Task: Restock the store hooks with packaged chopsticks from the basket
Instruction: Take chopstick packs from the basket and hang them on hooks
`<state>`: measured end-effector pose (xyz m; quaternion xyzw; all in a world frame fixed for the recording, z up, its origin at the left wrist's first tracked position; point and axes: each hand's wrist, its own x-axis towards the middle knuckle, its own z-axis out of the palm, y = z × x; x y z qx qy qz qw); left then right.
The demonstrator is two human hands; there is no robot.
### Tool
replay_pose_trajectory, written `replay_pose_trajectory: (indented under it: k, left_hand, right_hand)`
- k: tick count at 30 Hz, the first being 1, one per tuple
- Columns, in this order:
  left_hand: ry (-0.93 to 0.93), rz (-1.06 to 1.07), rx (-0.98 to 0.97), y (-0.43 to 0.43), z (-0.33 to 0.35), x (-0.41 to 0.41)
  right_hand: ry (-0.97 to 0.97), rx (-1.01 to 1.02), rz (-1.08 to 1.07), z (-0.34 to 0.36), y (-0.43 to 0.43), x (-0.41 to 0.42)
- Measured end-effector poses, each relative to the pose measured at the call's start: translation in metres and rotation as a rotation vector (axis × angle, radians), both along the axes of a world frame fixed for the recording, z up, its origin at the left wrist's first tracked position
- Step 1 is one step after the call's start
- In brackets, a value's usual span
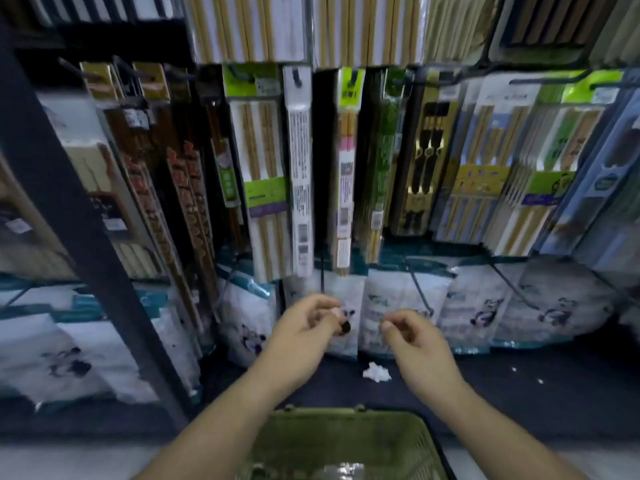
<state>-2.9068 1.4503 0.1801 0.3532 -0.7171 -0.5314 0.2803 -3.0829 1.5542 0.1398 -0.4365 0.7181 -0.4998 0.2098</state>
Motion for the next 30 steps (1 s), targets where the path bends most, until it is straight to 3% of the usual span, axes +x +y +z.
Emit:
replay_pose_trajectory:
  k: [6, 10, 13, 19, 23, 30]
  left_hand:
    - [-0.314, 0.186, 0.063, -0.016, -0.119, 0.068]
    - [-0.61, 0.327, -0.031, -0.019, -0.185, 0.113]
    - [-0.713, 0.416, 0.006, -0.013, -0.226, 0.15]
    - [-0.62, 0.421, 0.285, 0.018, -0.283, 0.198]
    - [-0.542, 0.468, 0.302, 0.023, -0.293, 0.202]
    - [-0.487, 0.462, 0.332, 0.021, -0.294, 0.203]
  right_hand:
    - [0.027, 0.367, 0.17, -0.115, 0.014, 0.041]
    - [0.044, 0.633, 0.29, -0.191, 0.019, 0.069]
    - [0.102, 0.769, 0.365, -0.239, 0.021, 0.086]
    - [0.193, 0.964, 0.537, -0.303, 0.027, 0.111]
    - [0.319, 1.006, 0.657, -0.332, 0.026, 0.124]
    - [0.603, 0.978, 0.635, -0.363, 0.02, 0.141]
